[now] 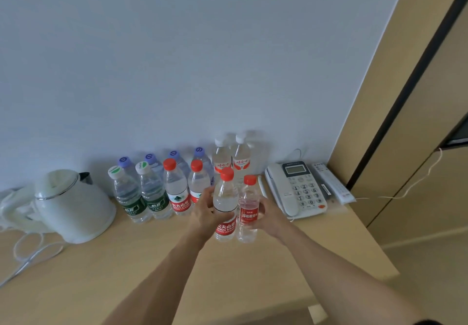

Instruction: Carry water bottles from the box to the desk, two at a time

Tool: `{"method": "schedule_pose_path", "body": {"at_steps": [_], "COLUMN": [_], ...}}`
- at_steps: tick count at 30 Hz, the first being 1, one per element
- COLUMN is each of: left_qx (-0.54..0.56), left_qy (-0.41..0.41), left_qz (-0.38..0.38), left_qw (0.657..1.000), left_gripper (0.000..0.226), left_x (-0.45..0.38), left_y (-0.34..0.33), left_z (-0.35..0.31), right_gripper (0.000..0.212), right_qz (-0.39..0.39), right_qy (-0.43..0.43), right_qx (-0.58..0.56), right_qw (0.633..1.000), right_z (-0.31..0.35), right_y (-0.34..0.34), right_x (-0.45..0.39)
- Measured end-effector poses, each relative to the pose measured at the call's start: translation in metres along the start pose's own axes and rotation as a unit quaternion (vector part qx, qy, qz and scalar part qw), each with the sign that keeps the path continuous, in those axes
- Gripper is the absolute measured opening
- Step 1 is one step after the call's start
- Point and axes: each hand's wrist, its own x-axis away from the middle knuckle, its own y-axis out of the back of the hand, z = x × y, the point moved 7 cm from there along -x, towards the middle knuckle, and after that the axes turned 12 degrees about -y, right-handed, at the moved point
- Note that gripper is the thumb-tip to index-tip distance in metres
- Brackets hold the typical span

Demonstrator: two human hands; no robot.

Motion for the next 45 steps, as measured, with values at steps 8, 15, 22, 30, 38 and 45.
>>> {"method": "schedule_pose_path", "body": {"at_steps": [8,15,22,30,38,45], "left_qx": [-0.057,-0.091,-0.111,-0.177,-0.260,-0.389], "left_qy": [-0.021,-0.018,-0.012,-0.015,-0.080,-0.143], "left_qz": [-0.042,-0.053,-0.031,-0.004,0.000,0.025], "left_qw": [0.997,0.994,0.993,0.984,0.962,0.910], "left_gripper": [0.064,0.067,0.068,0.065,0.065,0.056], "left_x": [-0.006,-0.007,-0.013,-0.014,-0.019,-0.035], "left_y": [0.005,0.002,0.004,0.006,0.019,0.024], "left_z": [0.006,0.013,0.015,0.010,-0.025,-0.079], "right_gripper": [0.067,0.065,0.065,0.067,0.063,0.059], "right_qz": [-0.036,-0.046,-0.046,-0.030,-0.006,-0.017], "right_qy": [0.069,0.089,0.104,0.112,0.106,0.131], "right_qx": [0.061,0.066,0.098,0.085,0.065,0.066], "right_qw": [0.995,0.993,0.989,0.990,0.992,0.989], "right_z": [0.009,0.004,-0.003,-0.008,-0.011,0.010], "right_y": [-0.007,-0.007,-0.011,-0.011,-0.010,0.009], "right_x": [-0.023,-0.032,-0.039,-0.036,-0.035,-0.022]}}
